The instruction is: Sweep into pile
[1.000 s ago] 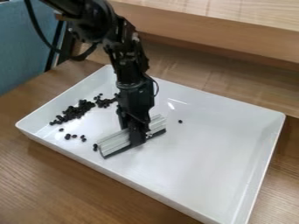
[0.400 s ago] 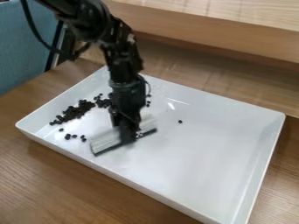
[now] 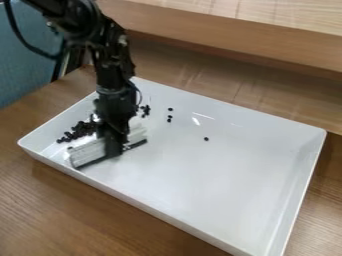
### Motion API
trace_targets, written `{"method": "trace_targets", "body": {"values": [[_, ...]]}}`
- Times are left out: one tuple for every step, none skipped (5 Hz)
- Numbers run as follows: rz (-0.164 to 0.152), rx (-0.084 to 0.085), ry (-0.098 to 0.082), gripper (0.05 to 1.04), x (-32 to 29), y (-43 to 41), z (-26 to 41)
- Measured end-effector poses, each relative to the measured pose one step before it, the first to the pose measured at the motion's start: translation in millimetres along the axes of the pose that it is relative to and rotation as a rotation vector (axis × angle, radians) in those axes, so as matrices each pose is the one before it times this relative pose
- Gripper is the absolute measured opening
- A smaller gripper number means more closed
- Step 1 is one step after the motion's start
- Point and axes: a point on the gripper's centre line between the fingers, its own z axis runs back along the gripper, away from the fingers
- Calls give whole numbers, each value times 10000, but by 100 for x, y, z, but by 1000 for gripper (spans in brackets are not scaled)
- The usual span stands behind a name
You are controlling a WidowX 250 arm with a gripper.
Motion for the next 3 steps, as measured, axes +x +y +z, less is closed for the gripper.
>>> {"method": "trace_targets", "body": {"values": [[-108, 13, -18, 402, -563, 1447, -285], [-763, 143, 5, 402, 896, 1055, -73], [-147, -92, -127, 402, 758, 445, -105]]}}
